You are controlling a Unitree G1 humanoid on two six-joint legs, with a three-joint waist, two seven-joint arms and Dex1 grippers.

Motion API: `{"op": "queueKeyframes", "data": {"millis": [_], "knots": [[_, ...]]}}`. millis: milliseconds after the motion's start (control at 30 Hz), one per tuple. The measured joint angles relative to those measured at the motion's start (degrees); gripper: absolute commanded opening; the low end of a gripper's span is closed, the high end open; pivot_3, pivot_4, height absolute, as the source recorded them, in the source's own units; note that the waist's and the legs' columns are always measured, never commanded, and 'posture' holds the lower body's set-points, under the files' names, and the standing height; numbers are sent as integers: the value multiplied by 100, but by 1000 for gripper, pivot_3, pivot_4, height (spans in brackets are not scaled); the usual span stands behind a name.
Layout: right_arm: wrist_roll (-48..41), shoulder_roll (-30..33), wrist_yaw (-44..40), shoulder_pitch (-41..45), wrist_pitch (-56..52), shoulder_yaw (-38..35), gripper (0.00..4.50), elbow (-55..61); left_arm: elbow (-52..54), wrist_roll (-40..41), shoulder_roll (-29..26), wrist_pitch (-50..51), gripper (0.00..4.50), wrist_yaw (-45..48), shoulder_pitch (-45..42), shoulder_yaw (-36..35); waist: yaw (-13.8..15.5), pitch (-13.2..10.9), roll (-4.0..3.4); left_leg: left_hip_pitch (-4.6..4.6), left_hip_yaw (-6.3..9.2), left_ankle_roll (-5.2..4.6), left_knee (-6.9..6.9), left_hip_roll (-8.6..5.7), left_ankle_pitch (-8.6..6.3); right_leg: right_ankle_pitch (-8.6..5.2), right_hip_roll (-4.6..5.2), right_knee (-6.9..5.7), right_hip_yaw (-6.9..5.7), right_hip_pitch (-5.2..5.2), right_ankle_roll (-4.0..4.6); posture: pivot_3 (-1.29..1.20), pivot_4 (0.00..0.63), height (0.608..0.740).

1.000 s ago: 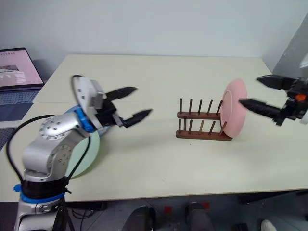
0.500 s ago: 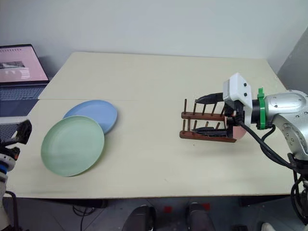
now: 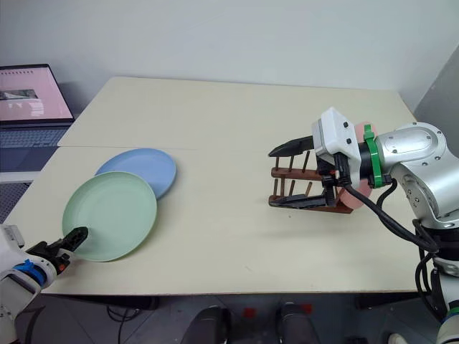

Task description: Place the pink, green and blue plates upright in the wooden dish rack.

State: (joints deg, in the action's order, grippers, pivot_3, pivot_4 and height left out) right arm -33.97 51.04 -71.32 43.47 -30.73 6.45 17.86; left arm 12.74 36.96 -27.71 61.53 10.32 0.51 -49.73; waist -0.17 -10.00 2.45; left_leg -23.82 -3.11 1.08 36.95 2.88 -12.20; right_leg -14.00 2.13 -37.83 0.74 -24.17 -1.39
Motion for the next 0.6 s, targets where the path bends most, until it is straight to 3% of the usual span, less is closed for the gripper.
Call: {"op": "queueKeyframes", "data": {"millis": [200,333,467,600], "knots": [[50,-26,26,0,-6,0,4500,51,7,23,-6,62,1016,-28,-69,151,0,0,0,0,-3,0,2,-2,0,1,6,0,3,0,1,0,150,733],[135,-57,28,1,-6,0,4500,45,115,78,-3,40,14,-89,-84,149,11,0,0,1,1,0,1,-3,0,1,9,0,2,1,2,0,150,733],[197,-70,26,5,-4,0,4500,40,392,441,135,58,14,-90,-109,15,16,0,0,1,-1,0,3,-7,0,2,15,0,4,2,2,0,150,733],[286,-71,25,4,15,-1,4500,33,818,1292,288,264,14,-107,-107,-125,11,1,3,-4,2,0,2,-6,0,2,16,3,5,1,2,0,150,733]]}}
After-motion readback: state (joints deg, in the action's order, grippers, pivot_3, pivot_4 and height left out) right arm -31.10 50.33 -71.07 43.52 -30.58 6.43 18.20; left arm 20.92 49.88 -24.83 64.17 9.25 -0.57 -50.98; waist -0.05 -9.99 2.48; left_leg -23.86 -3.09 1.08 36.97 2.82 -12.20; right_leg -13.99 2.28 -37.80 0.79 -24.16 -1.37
